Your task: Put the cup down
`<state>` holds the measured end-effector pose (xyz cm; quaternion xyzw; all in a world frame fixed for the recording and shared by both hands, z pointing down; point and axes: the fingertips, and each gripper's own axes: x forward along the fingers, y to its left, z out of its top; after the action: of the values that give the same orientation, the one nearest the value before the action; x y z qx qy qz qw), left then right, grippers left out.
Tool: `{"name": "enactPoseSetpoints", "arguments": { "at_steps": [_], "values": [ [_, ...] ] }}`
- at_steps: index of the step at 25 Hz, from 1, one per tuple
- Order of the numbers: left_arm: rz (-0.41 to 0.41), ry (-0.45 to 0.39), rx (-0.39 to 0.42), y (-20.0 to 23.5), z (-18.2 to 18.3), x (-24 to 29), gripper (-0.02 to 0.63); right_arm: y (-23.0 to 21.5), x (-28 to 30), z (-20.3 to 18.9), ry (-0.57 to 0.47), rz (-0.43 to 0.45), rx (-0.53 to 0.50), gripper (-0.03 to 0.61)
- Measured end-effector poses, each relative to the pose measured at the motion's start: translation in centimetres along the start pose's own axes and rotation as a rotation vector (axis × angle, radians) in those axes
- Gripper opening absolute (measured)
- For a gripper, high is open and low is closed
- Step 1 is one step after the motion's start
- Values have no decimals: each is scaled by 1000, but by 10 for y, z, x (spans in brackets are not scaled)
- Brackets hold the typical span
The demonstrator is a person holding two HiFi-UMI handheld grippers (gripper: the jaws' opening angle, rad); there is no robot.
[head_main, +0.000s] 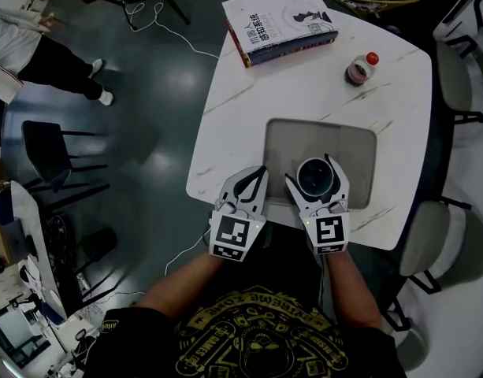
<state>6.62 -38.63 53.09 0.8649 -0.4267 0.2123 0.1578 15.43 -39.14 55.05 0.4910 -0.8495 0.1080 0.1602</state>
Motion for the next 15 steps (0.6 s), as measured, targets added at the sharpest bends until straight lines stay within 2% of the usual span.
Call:
{"name": "enactPoseSetpoints", "arguments": {
  "at_steps": [6,9,15],
  "values": [
    [-17,-24,4,-1,7,-6,8,1,-1,-2,9,-7,20,437],
    [-25,-38,5,-1,11,-11,8,1,-5,-3,21,-23,23,437],
    [-51,-78,4,-5,20,-23,8,-6,-26,3,37,-114,27,437]
  ]
}}
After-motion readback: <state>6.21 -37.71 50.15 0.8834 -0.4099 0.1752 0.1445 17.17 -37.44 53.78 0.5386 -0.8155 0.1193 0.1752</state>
